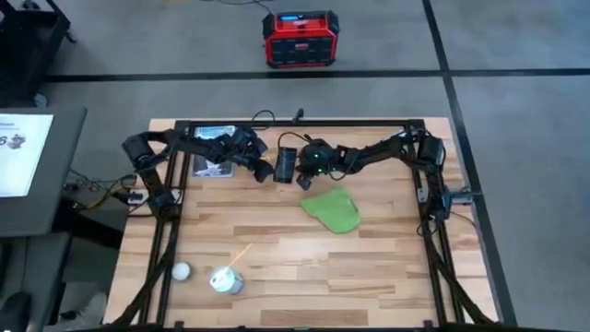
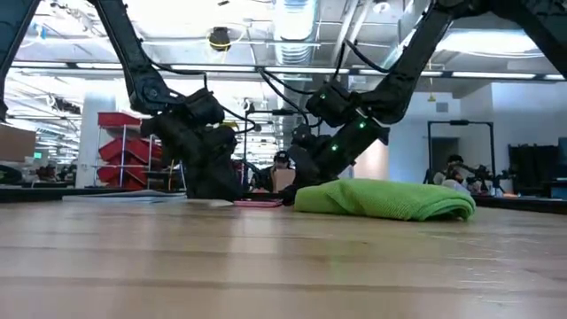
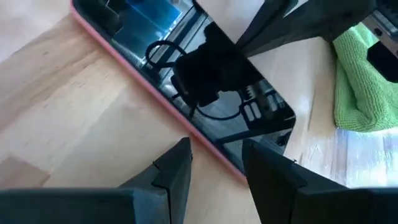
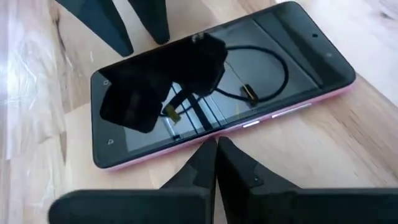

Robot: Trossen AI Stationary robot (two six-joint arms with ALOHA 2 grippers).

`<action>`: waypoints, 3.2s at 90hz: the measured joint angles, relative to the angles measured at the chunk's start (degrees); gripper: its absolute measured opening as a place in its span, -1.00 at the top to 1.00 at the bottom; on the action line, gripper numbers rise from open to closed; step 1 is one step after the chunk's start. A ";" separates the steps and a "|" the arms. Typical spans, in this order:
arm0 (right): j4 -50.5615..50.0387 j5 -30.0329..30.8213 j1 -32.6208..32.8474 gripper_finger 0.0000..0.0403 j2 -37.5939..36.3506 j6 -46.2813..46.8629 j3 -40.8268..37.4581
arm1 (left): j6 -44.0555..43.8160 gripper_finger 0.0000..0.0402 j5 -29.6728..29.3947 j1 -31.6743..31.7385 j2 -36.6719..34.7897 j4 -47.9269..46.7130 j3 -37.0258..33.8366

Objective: Apply microfiber cloth
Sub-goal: Spray the front of the black cellphone with the white spray bottle

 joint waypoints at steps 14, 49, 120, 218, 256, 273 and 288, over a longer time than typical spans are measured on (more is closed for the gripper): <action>2.31 -5.59 0.49 1.00 0.12 -1.58 -0.09 | -0.15 0.38 -0.66 0.00 0.00 -0.05 0.00; 1.48 -1.40 0.58 1.00 0.01 -1.61 0.00 | -0.97 0.38 0.16 -0.65 0.00 -0.64 0.07; 4.28 -0.02 0.73 1.00 -0.12 -2.51 0.09 | -2.11 0.38 -2.78 -0.65 0.38 -1.15 0.17; -6.07 9.15 3.25 1.00 -1.39 -0.04 0.17 | -4.17 0.36 2.73 -0.53 0.79 1.64 0.00; -7.43 8.21 3.25 1.00 -1.34 0.37 0.17 | -4.07 0.20 2.73 -0.53 0.77 -0.82 0.09; -8.04 7.66 3.36 1.00 -1.32 0.83 0.15 | -4.03 0.15 2.73 -0.53 0.76 -0.60 0.09; -6.06 4.48 3.12 1.00 -1.03 -0.12 0.02 | -4.03 0.13 2.60 -0.53 0.76 0.11 0.06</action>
